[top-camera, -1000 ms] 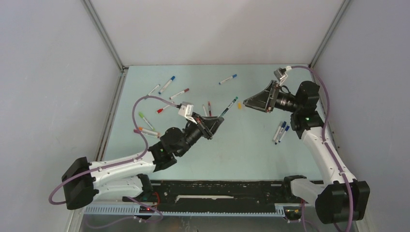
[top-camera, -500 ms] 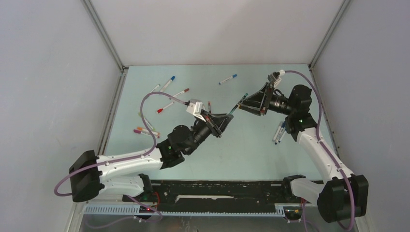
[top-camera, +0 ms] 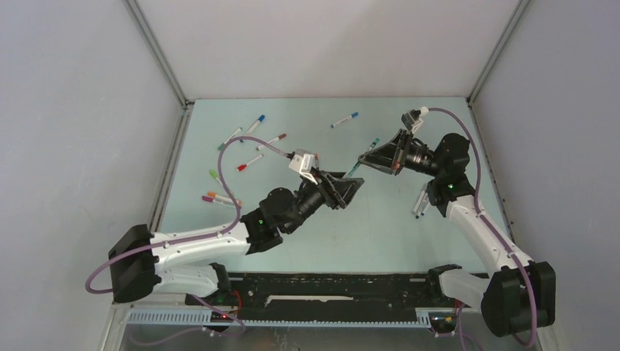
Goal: Open the pen caps
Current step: Open the pen cap from the pen, then place the pen cap at the center of the board, then place the pen at the center of the board.
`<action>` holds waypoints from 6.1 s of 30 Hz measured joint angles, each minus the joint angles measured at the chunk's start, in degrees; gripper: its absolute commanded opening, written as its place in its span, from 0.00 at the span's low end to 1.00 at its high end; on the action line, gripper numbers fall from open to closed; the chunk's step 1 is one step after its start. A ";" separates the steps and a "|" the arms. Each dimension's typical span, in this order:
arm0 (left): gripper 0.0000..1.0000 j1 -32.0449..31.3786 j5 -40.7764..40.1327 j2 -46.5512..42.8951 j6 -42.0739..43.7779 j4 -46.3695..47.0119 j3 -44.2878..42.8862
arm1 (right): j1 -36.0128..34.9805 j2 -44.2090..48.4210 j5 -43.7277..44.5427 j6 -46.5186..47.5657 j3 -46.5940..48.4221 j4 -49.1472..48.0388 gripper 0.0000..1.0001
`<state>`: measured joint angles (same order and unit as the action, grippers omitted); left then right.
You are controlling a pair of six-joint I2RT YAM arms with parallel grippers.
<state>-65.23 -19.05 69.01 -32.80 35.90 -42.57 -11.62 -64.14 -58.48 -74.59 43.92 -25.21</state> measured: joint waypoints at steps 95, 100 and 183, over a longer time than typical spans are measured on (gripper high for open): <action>0.01 30.97 8.50 2.47 -12.15 -47.32 8.04 | 5.31 -34.64 16.96 70.38 19.26 51.98 0.00; 0.01 32.24 8.76 6.84 -12.15 -47.45 4.55 | 5.42 -39.04 19.96 72.54 21.33 57.35 0.02; 0.48 36.89 16.41 20.96 -10.60 -49.88 -3.41 | 8.85 -47.84 14.27 77.26 38.01 73.53 0.34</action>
<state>-28.34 -2.63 89.97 -43.40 -13.98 -45.98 -2.76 -111.98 -44.21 2.68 81.93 48.31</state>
